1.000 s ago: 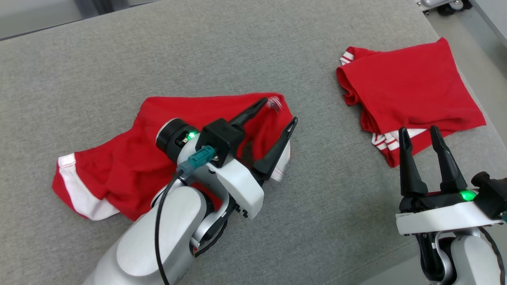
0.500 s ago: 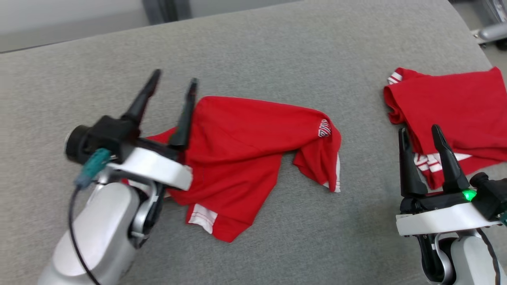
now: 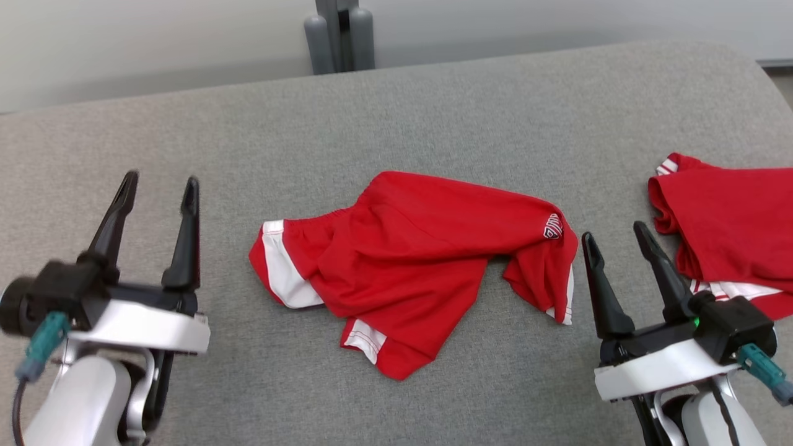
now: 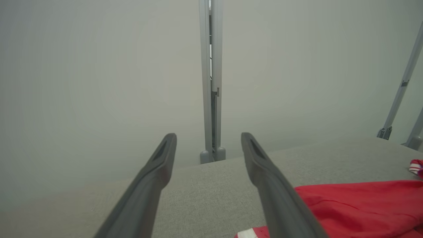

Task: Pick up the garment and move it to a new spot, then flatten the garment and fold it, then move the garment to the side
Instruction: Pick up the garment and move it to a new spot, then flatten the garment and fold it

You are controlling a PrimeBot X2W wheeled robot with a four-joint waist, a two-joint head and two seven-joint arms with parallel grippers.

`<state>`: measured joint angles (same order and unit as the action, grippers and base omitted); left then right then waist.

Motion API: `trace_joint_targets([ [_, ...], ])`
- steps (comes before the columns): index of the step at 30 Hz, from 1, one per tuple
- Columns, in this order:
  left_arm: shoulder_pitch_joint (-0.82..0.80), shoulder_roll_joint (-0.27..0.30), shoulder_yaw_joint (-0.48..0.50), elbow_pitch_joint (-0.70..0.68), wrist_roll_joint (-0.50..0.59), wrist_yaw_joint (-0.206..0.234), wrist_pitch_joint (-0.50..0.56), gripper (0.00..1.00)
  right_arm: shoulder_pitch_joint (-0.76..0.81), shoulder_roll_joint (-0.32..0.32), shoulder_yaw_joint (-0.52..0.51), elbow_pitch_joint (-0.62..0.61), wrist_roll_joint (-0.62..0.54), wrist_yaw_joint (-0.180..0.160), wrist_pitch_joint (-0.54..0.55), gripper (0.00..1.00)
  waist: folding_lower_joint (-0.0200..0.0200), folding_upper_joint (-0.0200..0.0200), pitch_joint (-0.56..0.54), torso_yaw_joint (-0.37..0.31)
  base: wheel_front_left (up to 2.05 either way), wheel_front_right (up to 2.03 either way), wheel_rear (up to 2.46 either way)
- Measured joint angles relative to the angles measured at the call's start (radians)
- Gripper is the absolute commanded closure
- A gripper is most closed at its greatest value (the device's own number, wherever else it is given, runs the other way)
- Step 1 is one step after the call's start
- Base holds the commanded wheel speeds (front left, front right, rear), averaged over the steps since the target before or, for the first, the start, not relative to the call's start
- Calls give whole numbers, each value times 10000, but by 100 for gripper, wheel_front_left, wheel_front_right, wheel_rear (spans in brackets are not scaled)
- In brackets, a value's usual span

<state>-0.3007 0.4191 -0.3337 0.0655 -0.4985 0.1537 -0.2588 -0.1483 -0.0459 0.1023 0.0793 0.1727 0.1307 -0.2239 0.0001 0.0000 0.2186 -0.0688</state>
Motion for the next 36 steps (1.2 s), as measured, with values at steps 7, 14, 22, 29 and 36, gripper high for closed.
trace_joint_targets([
  [7, 1480, 8, 226, -861, 397, 249, -12, 0, 533, -4, 40, -105, -140, 0, 234, 0, 0, 0, -604, 152, 0, 0, 0],
  [14, 2588, -142, 263, -1227, 479, 769, -12, 0, 1030, -4, -178, -324, -148, 0, 422, 0, 0, 0, -1073, 203, 0, 0, 0],
  [22, 3170, -36, 291, -1501, 391, 1028, 211, 0, 1184, -6, -268, -527, -153, 0, 589, 0, 0, 0, -1247, 309, 0, 0, 0],
  [29, 3169, -21, 232, -1620, 391, 1104, 328, 0, 1207, -6, -274, -627, -151, 0, 660, 0, -1, 0, -1256, 378, 0, 0, 0],
  [36, 3150, 13, 171, -1710, 389, 1114, 443, 0, 1237, -6, -265, -629, -63, 0, 665, 0, 0, 0, -1235, 396, 0, 0, 0],
])
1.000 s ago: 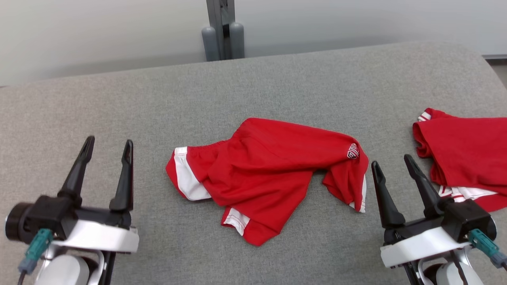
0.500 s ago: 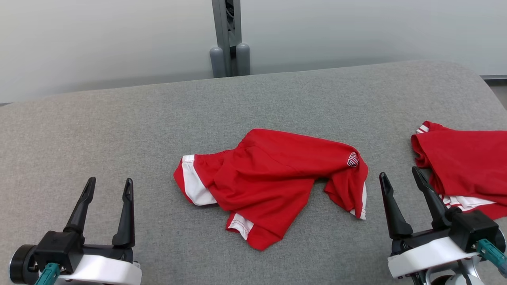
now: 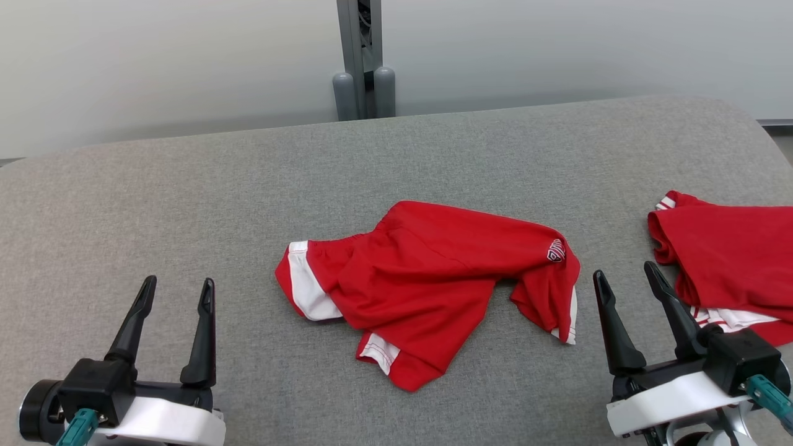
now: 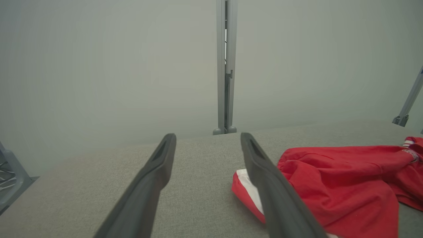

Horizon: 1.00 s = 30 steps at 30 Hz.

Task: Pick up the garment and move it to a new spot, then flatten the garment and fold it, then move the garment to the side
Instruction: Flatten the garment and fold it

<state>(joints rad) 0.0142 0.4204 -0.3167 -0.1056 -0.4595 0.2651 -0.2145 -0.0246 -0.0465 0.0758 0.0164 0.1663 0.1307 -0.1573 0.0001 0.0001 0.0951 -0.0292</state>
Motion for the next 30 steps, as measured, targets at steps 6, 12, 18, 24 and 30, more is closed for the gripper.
trace_joint_targets([
  [6, -26, 13, -17, -40, 0, 58, 33, 0, 38, 0, -12, -10, 0, 0, 2, 0, 0, -1, -2, 115, 0, 0, 0],
  [12, -132, 8, -88, -67, 0, 58, 48, 0, -91, -25, 692, -2, 132, -2, 73, 0, -1, 0, 28, 327, 0, 0, 0],
  [18, -422, -75, -217, -50, 4, 0, 73, 0, -623, -6, 3365, 740, 736, 0, 813, 0, 0, 0, 185, 784, 0, 0, 0],
  [24, -495, -224, -362, 127, 2, -90, 10, 0, -922, -228, 5189, 1726, 1204, 0, 1325, 0, -1, 0, 329, 1331, 0, 0, 0],
  [30, -703, -359, -428, 382, -27, -265, -138, 0, -1731, -552, 5925, 2995, 1292, 0, 1313, 0, 0, -1, 604, 1895, 0, 0, 0],
])
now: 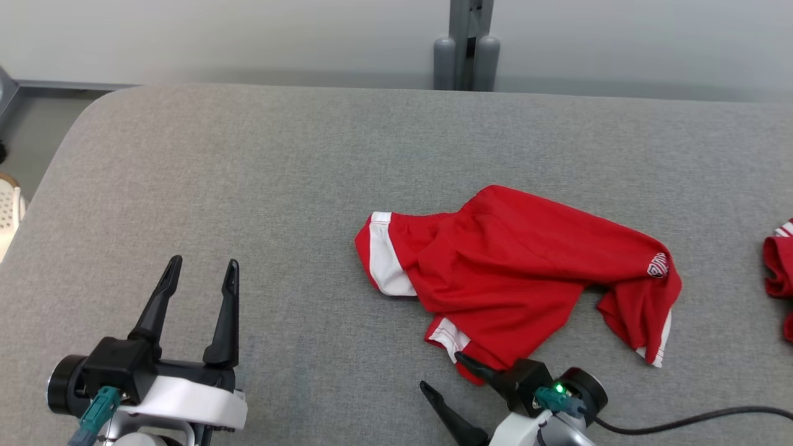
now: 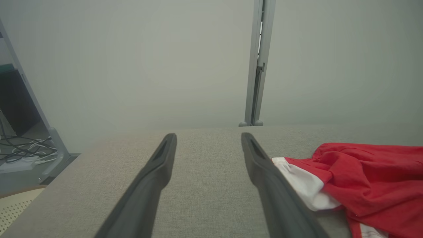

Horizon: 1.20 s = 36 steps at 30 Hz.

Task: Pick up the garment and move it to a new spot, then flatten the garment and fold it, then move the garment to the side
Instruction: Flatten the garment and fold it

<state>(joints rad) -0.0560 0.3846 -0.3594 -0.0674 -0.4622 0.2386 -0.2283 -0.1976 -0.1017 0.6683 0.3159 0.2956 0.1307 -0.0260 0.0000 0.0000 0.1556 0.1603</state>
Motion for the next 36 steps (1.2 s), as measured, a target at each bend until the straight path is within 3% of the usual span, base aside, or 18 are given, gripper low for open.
trace_joint_targets([
  [5, -183, -157, -73, 259, -54, -161, -96, 0, -806, 8, 128, 1292, -395, 0, -130, 0, 0, 0, 172, 205, 0, 0, 0],
  [6, -221, -165, -94, 307, -56, -196, -100, 0, -935, 31, 125, 1553, -399, 0, -171, 9, 0, 0, 199, 217, 0, 0, 0],
  [7, -312, -182, -115, 362, -58, -265, -102, 0, -1080, 79, 113, 1841, -401, 0, -174, 54, 0, 0, 228, 220, 0, 0, 0],
  [8, -387, -197, -119, 380, -56, -286, -127, 0, -1224, 111, 105, 2107, -414, 0, -184, 68, 0, 0, 263, 219, 0, 0, 0],
  [9, -452, -219, -136, 422, -56, -337, -148, 0, -1357, 146, 96, 2326, -410, 0, -217, 100, 0, 0, 290, 211, 0, 0, 0],
  [14, -522, -265, -128, 596, -56, -418, -196, 0, -1872, 309, 261, 2872, -63, 0, -464, 100, 0, 0, 379, -32, 0, 0, 0],
  [18, -531, -222, 27, 669, -69, -428, -224, 0, -1804, 92, 943, 2205, 1141, -2, -105, 100, 0, 0, 419, -376, 0, 0, 0],
  [23, -549, -138, 201, 600, -94, -431, -238, 0, -1574, -1605, 1820, 249, 2836, 2, 1407, 100, 0, 0, 464, -946, 0, 0, 0],
  [26, -547, -27, 314, 554, -94, -405, -249, 0, -1380, -2646, 1710, -1028, 3595, -2, 2144, 100, 0, 0, 502, -1341, 0, 0, 0],
  [36, -586, 230, 433, 328, -61, -314, -167, 0, -958, -5212, 12, -4533, 4594, -6, 3609, 100, 0, 0, 712, -2379, 0, 0, 0],
])
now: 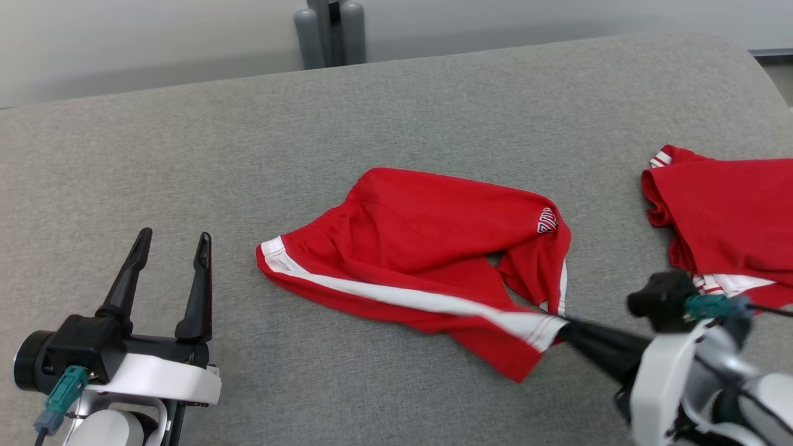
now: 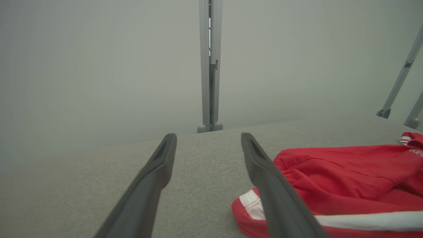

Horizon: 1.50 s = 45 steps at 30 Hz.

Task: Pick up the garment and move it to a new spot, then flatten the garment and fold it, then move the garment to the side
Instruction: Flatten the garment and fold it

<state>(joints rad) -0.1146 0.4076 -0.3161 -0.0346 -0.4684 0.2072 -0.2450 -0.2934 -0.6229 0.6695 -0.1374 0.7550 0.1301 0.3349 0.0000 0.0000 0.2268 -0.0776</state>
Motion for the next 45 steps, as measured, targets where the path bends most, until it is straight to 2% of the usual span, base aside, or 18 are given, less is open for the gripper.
trace_joint_targets([
  [3, -21, 107, 25, -77, -2, 23, 77, 0, -21, -502, -523, -188, -410, 4, 186, 100, 0, 0, 68, -156, 0, 0, 0],
  [6, -130, 121, -17, -115, -2, 21, 148, 0, -24, -602, -428, -127, -771, 10, 222, 100, 0, 0, 127, -193, 0, 0, 0],
  [12, -365, 90, -157, -127, -2, -38, 190, 0, 372, -213, 128, 782, -545, 6, -362, 100, 0, 0, 256, -56, 0, 0, 0],
  [13, -385, 81, -165, -127, -2, -38, 190, 0, 453, -128, 151, 1032, -598, 6, -516, 62, 0, 0, 279, -29, 0, 0, 0],
  [14, -385, 56, -176, -113, -2, -38, 190, 0, 592, 29, 84, 1267, -583, 8, -669, 7, 0, 0, 292, -5, 0, 0, 0],
  [15, -385, 31, -186, -92, -4, -38, 188, 0, 786, 238, -58, 1530, -546, 6, -832, 0, 0, 0, 298, 18, 0, 0, 0],
  [19, -384, -8, -196, -50, -19, -35, 171, 0, 1595, 966, -483, 1902, -209, 8, -1358, 0, 0, 0, 274, 78, 0, 0, 0],
  [23, -360, 42, -151, -44, -33, 71, 203, 0, 2641, 1081, -1386, 2011, -251, 6, -1407, 0, 0, 0, 170, 11, 0, 0, 0],
  [28, -296, 205, 19, -176, 6, 343, 267, 0, 3447, 1237, -2974, 1423, -690, 6, -1576, 0, 0, 0, 46, -147, 0, 0, 0],
  [31, -183, 245, 115, -280, 33, 514, 274, 0, 3554, 1985, -4679, 911, -1152, -6, -2627, 0, 0, 0, -51, -222, 0, 0, 0],
  [34, -110, 263, 178, -430, 96, 694, 280, 0, 3514, 3093, -5770, 169, -1505, -6, -3563, 0, 0, 0, -191, -259, 0, 0, 0],
  [37, -69, 274, 224, -650, 109, 907, 397, 0, 3246, 3983, -6349, -416, -2209, -8, -4132, 0, 0, 0, -339, -258, 0, 0, 0],
  [40, 57, 280, 186, -890, 188, 1053, 522, 0, 3012, 4644, -6481, -619, -3089, -4, -4362, 0, 0, 0, -490, -205, 0, 0, 0],
  [45, 187, 268, 77, -1141, 282, 1204, 681, 0, 2913, 5007, -6272, -527, -4240, -4, -4249, 0, -1, 0, -698, -81, 0, 0, 0],
])
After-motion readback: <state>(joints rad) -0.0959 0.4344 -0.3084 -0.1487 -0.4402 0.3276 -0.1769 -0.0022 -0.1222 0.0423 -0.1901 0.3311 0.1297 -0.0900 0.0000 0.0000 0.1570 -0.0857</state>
